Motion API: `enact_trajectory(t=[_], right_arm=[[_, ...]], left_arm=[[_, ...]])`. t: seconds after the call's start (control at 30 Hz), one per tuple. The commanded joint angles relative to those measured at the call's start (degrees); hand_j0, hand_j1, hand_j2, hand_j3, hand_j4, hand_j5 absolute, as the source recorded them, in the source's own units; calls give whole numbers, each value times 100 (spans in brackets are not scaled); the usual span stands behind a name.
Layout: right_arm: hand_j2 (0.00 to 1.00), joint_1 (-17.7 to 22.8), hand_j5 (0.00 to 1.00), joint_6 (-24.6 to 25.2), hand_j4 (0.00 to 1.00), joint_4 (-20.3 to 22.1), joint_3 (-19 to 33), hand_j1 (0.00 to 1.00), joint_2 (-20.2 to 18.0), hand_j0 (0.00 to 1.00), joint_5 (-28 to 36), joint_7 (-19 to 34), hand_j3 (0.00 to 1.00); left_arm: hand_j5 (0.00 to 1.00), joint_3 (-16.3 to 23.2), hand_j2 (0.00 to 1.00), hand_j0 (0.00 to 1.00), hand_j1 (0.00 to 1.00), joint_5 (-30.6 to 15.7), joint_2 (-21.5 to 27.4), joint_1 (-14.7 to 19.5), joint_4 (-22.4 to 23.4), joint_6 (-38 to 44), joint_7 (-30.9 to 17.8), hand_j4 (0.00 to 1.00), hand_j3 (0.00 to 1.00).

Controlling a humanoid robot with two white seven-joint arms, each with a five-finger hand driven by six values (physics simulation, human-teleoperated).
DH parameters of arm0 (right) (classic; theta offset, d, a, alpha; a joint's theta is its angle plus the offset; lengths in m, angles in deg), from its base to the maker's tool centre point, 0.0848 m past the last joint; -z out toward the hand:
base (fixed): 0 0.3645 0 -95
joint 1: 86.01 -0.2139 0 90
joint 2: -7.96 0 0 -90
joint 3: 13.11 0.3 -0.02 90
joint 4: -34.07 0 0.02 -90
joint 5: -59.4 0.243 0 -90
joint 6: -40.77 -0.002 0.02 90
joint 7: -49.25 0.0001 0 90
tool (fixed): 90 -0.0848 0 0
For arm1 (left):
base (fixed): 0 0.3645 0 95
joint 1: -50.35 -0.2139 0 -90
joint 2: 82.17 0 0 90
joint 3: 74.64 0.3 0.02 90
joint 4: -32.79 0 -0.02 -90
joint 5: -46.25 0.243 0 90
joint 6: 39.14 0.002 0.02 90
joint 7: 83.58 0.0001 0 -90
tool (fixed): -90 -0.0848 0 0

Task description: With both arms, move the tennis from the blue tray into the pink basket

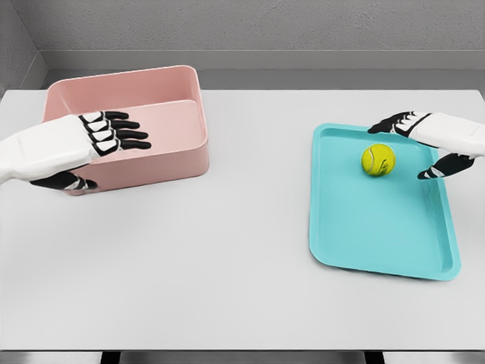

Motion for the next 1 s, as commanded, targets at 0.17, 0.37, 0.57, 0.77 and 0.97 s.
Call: enact_trajectory(t=[0.17,0.37,0.57,0.77,0.97], right_arm=[[100,-9,100,9,100,13,-30,100,-20,100,3,84,100],[100,-9,100,9,100,-172,-65,100,41,100,20,-381,100],[100,-9,100,9,100,-207,-294,100,252,100,11,-364,100],[100,-264,100,90,100,-260,-320,100,463,100,-156,-188,100],[100,-369,100,116,100,-655,-338,100,753,100,-349,295,100]], left_arm=[[100,-318,100,100,100,-14,-59,-185,-4,-2,-60,100,100],[100,-318,100,100,100,-32,-59,-369,-4,-2,-33,100,100],[100,-309,100,100,100,-23,-59,-449,-4,-2,-25,100,100],[100,-318,100,100,100,4,-77,-413,-4,-2,-42,100,100],[100,-327,100,100,100,-5,-455,-405,-4,-2,-51,100,100]])
